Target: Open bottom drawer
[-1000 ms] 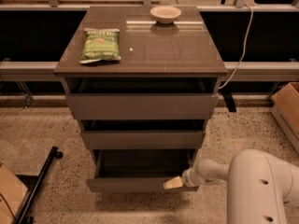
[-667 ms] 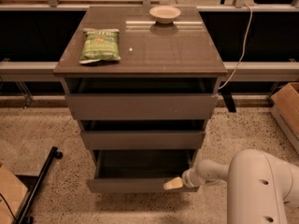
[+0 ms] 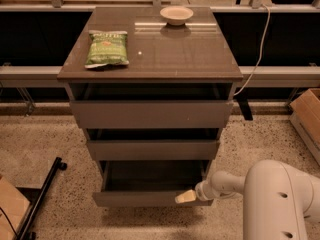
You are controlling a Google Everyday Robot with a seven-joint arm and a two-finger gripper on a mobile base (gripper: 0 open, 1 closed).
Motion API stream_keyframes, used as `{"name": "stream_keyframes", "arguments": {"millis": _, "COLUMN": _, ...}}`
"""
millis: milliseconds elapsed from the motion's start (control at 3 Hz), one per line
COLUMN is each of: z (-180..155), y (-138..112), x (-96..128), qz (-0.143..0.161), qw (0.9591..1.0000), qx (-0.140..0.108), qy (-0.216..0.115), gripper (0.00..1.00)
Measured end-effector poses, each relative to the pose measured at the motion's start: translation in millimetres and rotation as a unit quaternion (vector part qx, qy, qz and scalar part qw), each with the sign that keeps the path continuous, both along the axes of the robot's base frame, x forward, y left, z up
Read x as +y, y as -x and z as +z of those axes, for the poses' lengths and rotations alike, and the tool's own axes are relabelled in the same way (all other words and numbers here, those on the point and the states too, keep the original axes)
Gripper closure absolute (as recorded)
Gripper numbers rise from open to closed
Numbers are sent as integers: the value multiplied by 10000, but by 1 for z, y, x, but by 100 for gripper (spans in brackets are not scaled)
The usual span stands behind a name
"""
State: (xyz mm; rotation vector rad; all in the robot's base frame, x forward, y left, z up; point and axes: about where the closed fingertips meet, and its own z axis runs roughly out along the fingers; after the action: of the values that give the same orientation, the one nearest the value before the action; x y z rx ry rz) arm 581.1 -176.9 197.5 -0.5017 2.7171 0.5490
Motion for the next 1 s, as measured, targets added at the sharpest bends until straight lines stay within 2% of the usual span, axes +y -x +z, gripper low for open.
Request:
{"name": "stream_keyframes", "arguments": {"millis": 333, "z": 1, "y": 0, "x": 0, "qz": 0, "qw": 10000, "qx": 0, "qy": 0, "gripper": 19}}
{"name": "stream_keyframes", "arguments": {"millis": 1000, "z": 7, "y": 0, "x": 0, "qz": 0, "qw": 10000, "qx": 1, "qy": 0, "gripper": 65}}
